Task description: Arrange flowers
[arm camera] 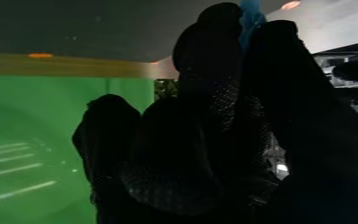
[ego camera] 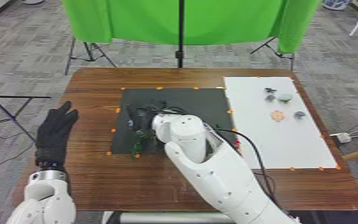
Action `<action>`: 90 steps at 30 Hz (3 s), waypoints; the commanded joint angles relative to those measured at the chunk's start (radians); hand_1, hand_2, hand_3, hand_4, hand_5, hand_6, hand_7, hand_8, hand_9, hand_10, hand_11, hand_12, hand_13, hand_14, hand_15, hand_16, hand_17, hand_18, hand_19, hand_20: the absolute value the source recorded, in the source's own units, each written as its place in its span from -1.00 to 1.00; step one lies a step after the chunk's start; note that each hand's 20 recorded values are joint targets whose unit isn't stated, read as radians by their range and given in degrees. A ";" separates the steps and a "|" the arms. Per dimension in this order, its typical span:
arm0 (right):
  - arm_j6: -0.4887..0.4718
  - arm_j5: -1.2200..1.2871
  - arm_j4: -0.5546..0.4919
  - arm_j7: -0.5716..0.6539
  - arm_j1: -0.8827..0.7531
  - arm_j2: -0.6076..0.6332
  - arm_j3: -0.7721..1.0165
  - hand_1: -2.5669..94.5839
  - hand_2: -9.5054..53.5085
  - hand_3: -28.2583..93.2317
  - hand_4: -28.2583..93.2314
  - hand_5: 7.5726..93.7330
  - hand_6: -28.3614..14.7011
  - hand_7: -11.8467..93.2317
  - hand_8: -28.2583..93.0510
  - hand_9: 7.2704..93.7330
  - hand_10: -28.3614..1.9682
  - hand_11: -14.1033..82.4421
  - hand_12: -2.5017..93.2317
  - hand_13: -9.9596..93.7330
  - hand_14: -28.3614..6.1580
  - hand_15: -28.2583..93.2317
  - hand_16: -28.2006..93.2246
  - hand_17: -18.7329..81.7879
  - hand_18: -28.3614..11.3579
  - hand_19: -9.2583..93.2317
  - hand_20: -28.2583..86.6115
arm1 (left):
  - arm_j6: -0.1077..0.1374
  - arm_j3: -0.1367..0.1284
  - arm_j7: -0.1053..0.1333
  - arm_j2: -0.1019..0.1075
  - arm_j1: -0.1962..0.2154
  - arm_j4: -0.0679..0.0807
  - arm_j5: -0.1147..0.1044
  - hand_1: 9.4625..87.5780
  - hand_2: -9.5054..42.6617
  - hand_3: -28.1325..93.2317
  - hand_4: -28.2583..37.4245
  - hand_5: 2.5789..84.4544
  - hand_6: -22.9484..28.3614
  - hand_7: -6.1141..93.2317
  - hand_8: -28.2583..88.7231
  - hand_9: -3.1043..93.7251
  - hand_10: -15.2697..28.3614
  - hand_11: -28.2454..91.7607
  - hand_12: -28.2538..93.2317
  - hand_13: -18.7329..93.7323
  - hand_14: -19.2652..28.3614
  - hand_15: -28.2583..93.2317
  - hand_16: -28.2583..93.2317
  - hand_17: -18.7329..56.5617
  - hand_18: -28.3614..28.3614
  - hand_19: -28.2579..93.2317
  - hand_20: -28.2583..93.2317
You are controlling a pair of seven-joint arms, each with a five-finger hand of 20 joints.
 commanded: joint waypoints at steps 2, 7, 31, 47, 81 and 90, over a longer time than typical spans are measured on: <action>0.028 -0.028 0.005 -0.011 0.000 -0.035 -0.001 0.15 -0.82 0.28 -0.70 0.70 0.54 -0.45 -0.46 0.91 0.19 0.27 -0.36 1.00 0.54 0.56 -0.01 0.70 -0.21 1.00 0.59 | -0.026 0.024 -0.019 -0.002 -0.018 0.008 0.009 -0.76 -0.46 0.55 -1.00 0.00 0.07 -0.70 -0.61 -0.06 0.33 -0.29 -0.36 -0.13 0.43 -0.41 -0.52 -0.37 0.31 -0.51 -0.28; 0.019 -0.058 0.021 -0.027 -0.012 -0.046 0.013 0.10 -0.83 0.29 -0.69 0.66 0.53 -0.46 -0.49 0.91 0.18 0.26 -0.36 1.00 0.54 0.56 0.00 0.70 -0.21 1.00 0.59 | -0.027 0.033 -0.017 -0.005 -0.027 0.011 0.011 -0.76 -0.52 0.55 -1.00 -0.01 0.07 -0.70 -0.60 -0.06 0.33 -0.29 -0.36 -0.13 0.43 -0.41 -0.51 -0.38 0.32 -0.51 -0.28; 0.020 0.205 -0.103 0.088 0.097 0.062 0.046 -0.17 -1.00 0.49 -0.74 0.47 0.42 -0.47 -0.65 0.86 0.14 0.26 -0.37 0.97 0.52 0.54 0.02 0.66 -0.23 1.00 0.57 | -0.034 0.018 -0.016 0.003 -0.009 0.002 0.015 -0.77 -0.59 0.56 -1.00 -0.01 0.07 -0.70 -0.60 -0.06 0.33 -0.29 -0.35 -0.12 0.45 -0.41 -0.51 -0.39 0.34 -0.51 -0.28; -0.005 0.415 -0.394 0.349 -0.195 0.624 0.600 -0.35 -0.87 0.31 -0.69 0.08 0.19 -0.62 -0.62 0.39 -0.40 -0.38 -0.46 0.63 -0.11 0.33 -0.03 0.31 -0.50 0.85 0.32 | -0.034 -0.015 -0.015 0.001 0.026 -0.018 0.034 -0.76 -0.62 0.56 -0.98 -0.01 0.07 -0.70 -0.60 -0.06 0.33 -0.29 -0.35 -0.12 0.45 -0.41 -0.51 -0.39 0.34 -0.51 -0.28; -0.012 0.385 -0.138 0.407 -0.233 0.564 0.601 -0.27 -1.00 0.40 -0.71 0.24 0.34 -0.54 -0.66 0.74 -0.05 -0.36 -0.54 0.96 0.38 0.26 0.00 0.60 -0.16 1.00 0.16 | -0.074 0.004 -0.046 -0.005 0.000 -0.010 0.049 -0.71 -0.64 0.54 -0.92 0.00 0.07 -0.70 -0.60 -0.06 0.32 -0.29 -0.35 -0.12 0.45 -0.41 -0.51 -0.39 0.34 -0.51 -0.28; 0.007 0.358 -0.121 0.394 -0.230 0.542 0.586 -0.25 -1.00 0.40 -0.72 0.25 0.33 -0.54 -0.66 0.75 -0.03 -0.35 -0.54 0.97 0.40 0.26 0.01 0.61 -0.16 1.00 0.18 | -0.079 0.008 -0.047 -0.008 -0.008 -0.006 0.048 -0.71 -0.64 0.54 -0.92 0.00 0.07 -0.71 -0.60 -0.05 0.32 -0.29 -0.35 -0.12 0.45 -0.41 -0.51 -0.39 0.34 -0.51 -0.28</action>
